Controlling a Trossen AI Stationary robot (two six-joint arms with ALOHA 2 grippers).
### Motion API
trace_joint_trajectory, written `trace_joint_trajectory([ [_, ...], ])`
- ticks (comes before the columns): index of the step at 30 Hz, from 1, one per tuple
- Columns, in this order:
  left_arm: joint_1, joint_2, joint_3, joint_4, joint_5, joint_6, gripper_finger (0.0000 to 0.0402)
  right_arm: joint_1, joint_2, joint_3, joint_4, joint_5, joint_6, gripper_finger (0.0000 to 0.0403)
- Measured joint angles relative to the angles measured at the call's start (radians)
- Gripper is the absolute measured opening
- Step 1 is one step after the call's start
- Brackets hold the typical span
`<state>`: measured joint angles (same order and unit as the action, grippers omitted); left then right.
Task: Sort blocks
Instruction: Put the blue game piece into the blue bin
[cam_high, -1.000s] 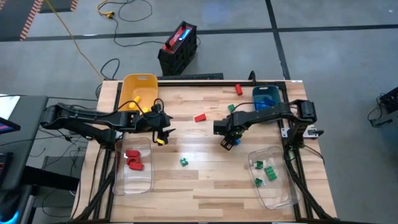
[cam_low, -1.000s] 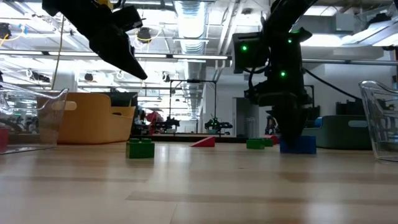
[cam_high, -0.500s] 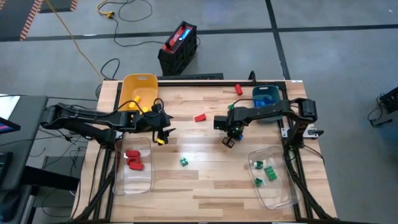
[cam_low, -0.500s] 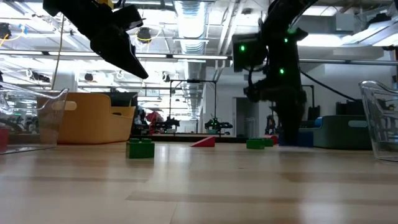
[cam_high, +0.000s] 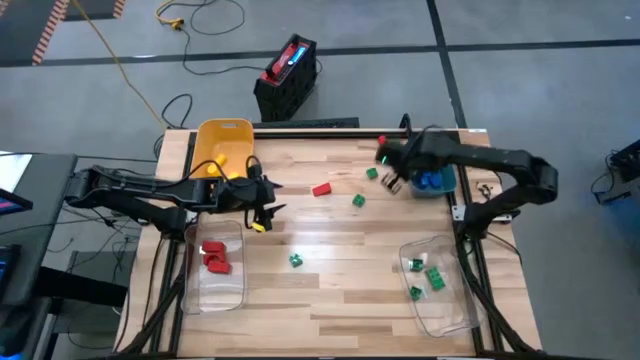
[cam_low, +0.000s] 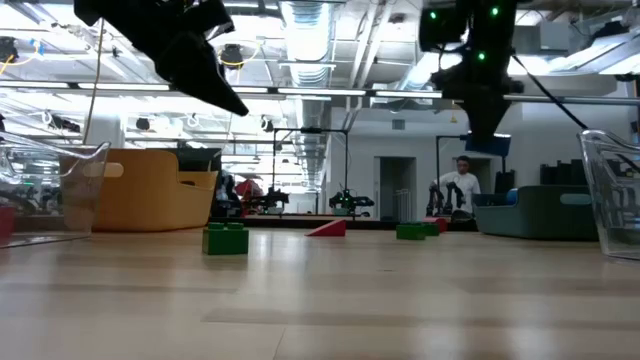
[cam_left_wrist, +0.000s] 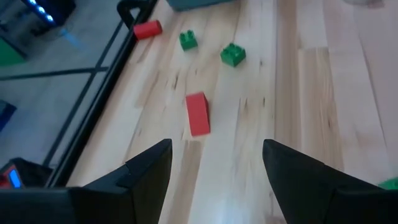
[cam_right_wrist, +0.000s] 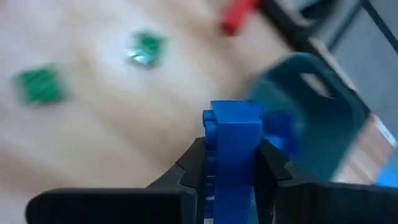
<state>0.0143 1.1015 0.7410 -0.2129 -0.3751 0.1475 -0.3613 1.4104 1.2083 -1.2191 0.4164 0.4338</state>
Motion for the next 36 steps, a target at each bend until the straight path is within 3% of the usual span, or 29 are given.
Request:
trace_joint_trajectory([
  [7,0.0,0.0,0.0,0.043,0.0,0.016,0.0247,-0.301,0.027,0.0,-0.007,0.05,-0.115,0.009],
  [11,0.0,0.0,0.0,0.027,0.0,0.009,0.0247,-0.398,0.094,-0.001,0.025,0.049,-0.168,0.0091],
  [16,0.0,0.0,0.0,0.014,0.0,0.007,0.0247,-0.451,0.153,-0.001,0.14,-0.029,-0.244,0.0092],
  [27,0.0,0.0,0.0,-0.038,0.002,-0.055,0.0247,-0.482,0.299,-0.001,0.14,-0.076,-0.287,0.0099],
  [36,-0.002,0.0,0.0,-0.042,0.003,-0.113,0.0247,-0.478,0.252,-0.001,0.11,-0.103,-0.314,0.0214],
])
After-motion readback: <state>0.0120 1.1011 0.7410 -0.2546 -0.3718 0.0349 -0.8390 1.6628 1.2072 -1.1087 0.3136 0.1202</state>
